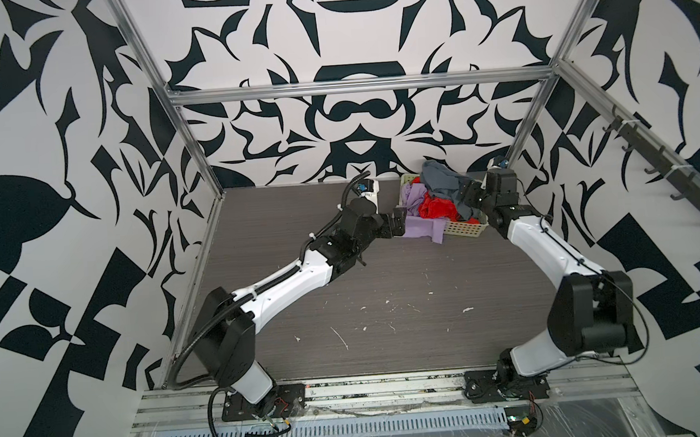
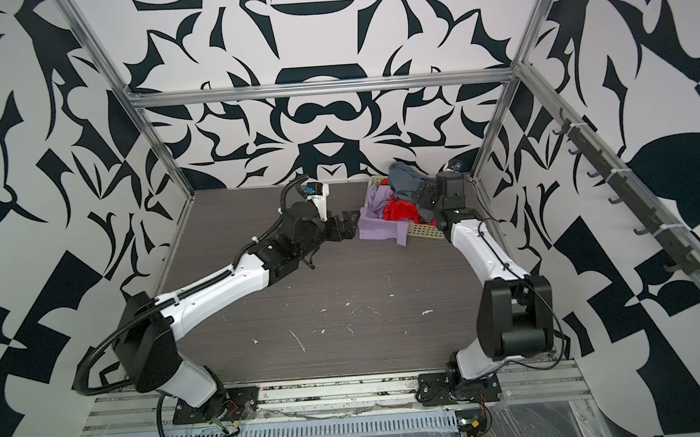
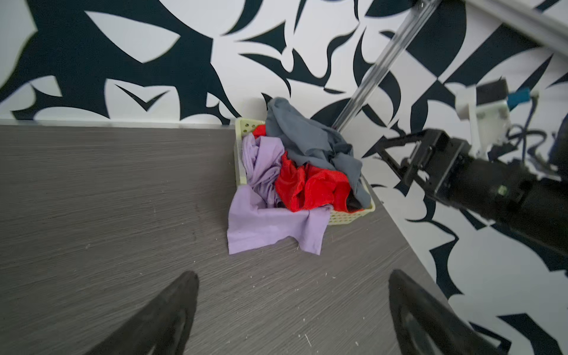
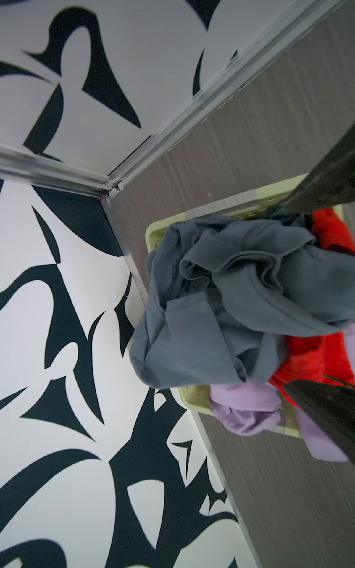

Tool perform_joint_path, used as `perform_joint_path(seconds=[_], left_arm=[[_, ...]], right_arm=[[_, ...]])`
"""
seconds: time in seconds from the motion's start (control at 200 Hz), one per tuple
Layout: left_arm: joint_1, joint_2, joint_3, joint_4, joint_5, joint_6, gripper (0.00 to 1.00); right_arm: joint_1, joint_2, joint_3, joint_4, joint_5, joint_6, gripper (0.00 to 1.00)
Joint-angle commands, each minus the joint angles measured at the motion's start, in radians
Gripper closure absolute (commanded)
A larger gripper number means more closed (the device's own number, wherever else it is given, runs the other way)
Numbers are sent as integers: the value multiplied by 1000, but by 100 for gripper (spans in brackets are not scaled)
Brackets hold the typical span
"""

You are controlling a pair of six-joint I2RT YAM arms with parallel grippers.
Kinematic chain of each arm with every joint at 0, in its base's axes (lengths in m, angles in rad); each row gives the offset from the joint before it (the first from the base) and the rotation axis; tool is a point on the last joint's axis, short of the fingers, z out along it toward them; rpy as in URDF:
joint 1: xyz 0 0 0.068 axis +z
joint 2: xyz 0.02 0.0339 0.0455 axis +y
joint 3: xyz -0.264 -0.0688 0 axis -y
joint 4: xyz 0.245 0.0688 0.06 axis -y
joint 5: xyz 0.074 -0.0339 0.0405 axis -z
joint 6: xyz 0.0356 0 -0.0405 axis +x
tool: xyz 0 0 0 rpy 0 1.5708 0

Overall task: Fold and stack the t-shirts
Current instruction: 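Reach both grippers into the green basket and grasp the grey t-shirt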

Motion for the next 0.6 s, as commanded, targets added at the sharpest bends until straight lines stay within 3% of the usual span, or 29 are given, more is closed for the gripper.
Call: perform_joint_path(seconds=[0.0,0.22,0.45,0.51,0.595], left_arm=[[7,86,95,-34,134,76,1],[7,214,219,-36,257,58,1],[7,237,231,-18,281,34,1],[7,226,221,-16,279,30,1],[7,204,193,2,269,23,1]], right_arm=[[3,56,86,46,-79,-54,14],[0,184,184,-29,-56,-14,22],[0,282,255,-107,-23,33,45],[0,291,261,-116,-11,45,59],[-1,281,258,-110,6,58,86]])
